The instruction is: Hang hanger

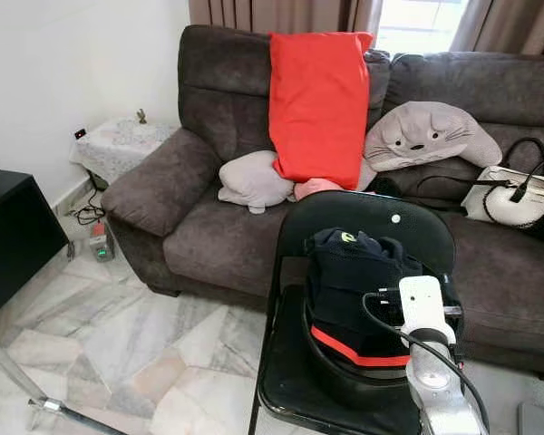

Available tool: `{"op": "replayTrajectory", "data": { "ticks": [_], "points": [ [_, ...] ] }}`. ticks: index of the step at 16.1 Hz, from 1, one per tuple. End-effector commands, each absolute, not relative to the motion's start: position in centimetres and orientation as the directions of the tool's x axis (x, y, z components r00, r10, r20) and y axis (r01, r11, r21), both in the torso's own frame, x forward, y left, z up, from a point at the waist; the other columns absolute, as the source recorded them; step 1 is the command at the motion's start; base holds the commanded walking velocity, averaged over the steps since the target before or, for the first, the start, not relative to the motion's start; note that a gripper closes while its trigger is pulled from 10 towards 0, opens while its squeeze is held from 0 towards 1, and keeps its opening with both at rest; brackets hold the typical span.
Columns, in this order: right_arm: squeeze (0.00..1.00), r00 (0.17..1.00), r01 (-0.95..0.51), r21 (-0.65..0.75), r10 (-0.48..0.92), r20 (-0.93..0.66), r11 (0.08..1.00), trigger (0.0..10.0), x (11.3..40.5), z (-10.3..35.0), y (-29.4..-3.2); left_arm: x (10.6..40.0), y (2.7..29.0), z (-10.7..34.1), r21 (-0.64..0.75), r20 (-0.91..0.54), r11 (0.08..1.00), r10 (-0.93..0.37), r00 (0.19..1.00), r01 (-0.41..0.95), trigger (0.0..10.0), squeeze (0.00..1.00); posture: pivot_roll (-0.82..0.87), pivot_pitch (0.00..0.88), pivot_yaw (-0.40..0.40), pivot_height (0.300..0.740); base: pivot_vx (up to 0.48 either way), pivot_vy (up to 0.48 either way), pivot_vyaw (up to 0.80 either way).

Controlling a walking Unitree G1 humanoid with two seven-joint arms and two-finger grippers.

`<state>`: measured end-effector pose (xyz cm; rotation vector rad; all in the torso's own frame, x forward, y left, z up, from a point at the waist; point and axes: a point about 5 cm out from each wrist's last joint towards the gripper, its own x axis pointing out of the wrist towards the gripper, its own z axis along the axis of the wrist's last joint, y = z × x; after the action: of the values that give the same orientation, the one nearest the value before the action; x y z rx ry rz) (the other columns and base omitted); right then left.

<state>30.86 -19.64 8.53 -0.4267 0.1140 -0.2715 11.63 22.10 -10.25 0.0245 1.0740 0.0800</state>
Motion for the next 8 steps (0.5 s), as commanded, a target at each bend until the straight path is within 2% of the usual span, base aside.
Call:
{"op": "replayTrajectory", "data": {
  "ticks": [1, 8],
  "points": [
    [0.00, 0.959, 0.231, -0.427, -0.279, -0.053, 0.874, 0.0, 31.1, 8.7, -19.5, 11.3, 22.2, -10.3, 0.060, -0.886, 0.997, 0.076, 0.457, -0.050, 10.0, 0.00, -0.03, 0.000, 0.020, 0.740, 0.000, 0.000, 0.00],
    [0.00, 0.974, 0.174, -0.442, -0.220, -0.055, 0.880, 0.0, 31.3, 8.5, -18.4, 11.3, 22.2, -10.3, 0.061, -0.886, 0.997, 0.077, 0.456, -0.050, 10.0, 0.00, -0.03, 0.000, 0.019, 0.740, 0.000, 0.000, 0.00]
  ]
}}
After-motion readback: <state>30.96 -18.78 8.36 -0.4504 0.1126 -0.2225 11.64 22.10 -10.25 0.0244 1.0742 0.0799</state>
